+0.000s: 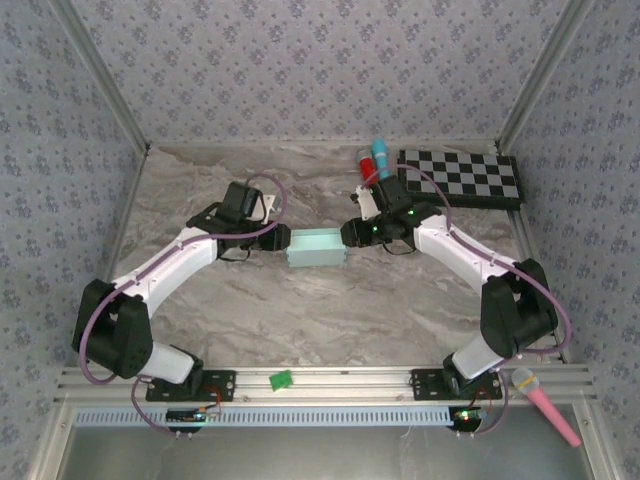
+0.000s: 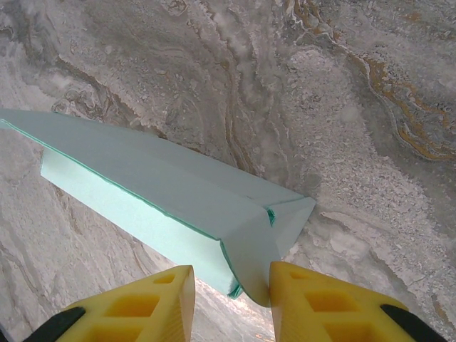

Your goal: Fold the paper box

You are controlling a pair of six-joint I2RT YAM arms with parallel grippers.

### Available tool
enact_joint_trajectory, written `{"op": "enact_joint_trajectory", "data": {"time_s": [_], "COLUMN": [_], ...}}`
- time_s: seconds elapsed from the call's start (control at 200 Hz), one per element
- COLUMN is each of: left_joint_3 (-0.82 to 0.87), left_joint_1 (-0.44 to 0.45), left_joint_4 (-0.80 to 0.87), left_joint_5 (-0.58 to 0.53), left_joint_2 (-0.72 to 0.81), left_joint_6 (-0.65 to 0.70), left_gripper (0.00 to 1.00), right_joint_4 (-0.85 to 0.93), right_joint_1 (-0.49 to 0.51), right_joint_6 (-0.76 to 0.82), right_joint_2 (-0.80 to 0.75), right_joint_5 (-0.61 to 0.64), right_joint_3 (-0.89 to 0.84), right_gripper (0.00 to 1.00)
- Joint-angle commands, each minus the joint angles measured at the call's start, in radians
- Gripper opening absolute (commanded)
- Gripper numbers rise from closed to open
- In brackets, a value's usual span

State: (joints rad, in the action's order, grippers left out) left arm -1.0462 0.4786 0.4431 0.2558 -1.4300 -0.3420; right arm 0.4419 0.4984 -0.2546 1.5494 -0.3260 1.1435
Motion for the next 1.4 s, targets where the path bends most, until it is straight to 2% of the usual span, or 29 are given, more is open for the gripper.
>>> {"op": "enact_joint_trajectory", "data": {"time_s": [0.0,0.355,0.814,1.399], "left_joint_3": [-0.019,-0.026,-0.024,-0.022], "left_joint_1": [-0.003,-0.004,-0.004,0.007], "left_joint_4": [-0.012,-0.022,-0.020,-0.028], "left_joint_5": [-0.014,0.005,0.008,0.004], "left_joint_2": [-0.012,-0.042,-0.031,-0.008], "left_joint_6": [0.006,0.009,-0.005,-0.010], "left_gripper": [0.45,0.42,0.30,0.28], "right_joint_4": [0.035,0.060,0.061,0.066], "right_joint_1": [0.005,0.008,0.017,0.024], "right_joint_6": [-0.014,-0.015,-0.030,-0.034], "right_joint_2": [0.005,0.015,0.020,0.024], "right_joint_5": [0.017,0.027,0.015,0.023], "right_joint_3": [0.030,0.041,0.041,0.080], "right_gripper": [0.35,0.35,0.29,0.29]}}
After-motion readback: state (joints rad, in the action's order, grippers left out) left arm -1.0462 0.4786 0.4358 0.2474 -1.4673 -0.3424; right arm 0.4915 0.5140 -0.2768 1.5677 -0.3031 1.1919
